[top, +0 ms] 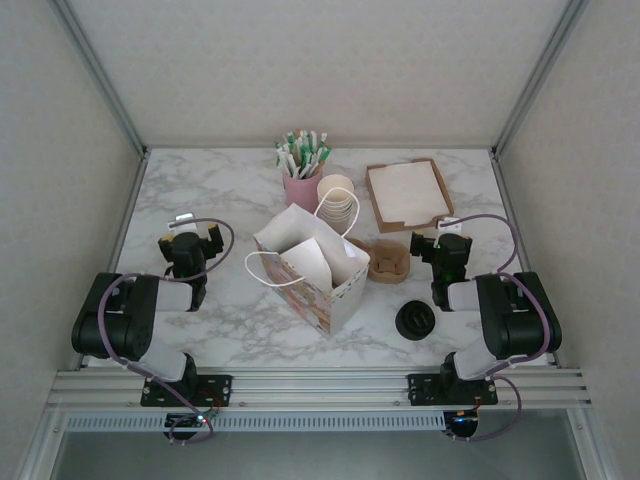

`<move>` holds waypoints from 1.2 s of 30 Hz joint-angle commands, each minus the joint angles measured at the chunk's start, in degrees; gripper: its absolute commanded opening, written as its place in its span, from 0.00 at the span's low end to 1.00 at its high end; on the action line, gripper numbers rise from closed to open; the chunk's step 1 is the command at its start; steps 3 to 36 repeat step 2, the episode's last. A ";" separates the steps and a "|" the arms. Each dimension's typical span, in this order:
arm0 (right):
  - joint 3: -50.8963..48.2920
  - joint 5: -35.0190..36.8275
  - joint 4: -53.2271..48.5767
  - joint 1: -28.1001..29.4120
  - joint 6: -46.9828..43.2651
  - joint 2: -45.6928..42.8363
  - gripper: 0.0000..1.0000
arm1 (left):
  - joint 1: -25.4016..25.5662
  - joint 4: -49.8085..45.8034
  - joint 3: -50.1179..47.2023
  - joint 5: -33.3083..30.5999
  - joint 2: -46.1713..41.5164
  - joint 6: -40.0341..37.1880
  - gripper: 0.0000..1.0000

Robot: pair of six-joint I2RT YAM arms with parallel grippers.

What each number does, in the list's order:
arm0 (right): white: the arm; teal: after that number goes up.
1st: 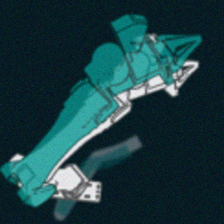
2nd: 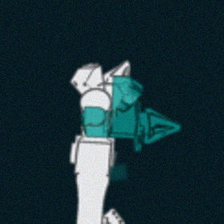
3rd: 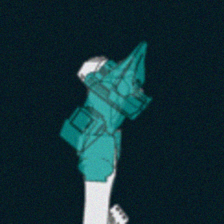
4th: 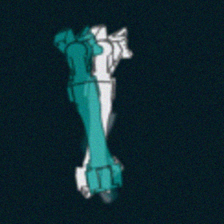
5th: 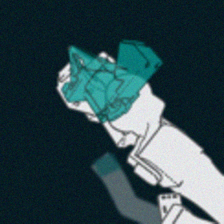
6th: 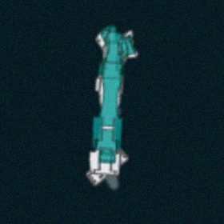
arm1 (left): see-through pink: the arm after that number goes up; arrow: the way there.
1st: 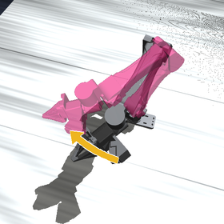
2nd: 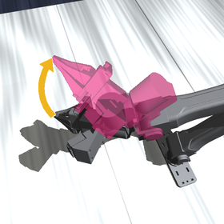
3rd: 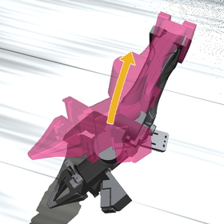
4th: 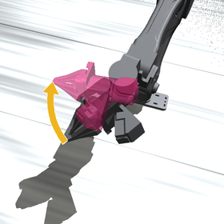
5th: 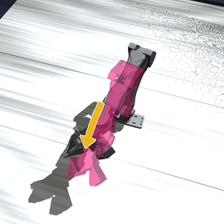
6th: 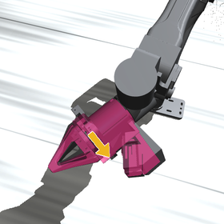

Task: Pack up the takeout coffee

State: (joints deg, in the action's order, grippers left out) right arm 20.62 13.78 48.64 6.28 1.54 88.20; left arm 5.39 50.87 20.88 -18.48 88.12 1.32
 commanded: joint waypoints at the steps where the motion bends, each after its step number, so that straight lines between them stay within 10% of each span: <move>1: 1.17 -0.67 0.68 -0.55 0.46 0.17 0.99 | -0.56 0.19 0.91 0.47 0.10 0.97 1.00; 36: 1.17 -0.72 0.59 -0.48 0.43 0.21 0.99 | -0.61 0.24 0.91 0.54 0.12 0.96 1.00</move>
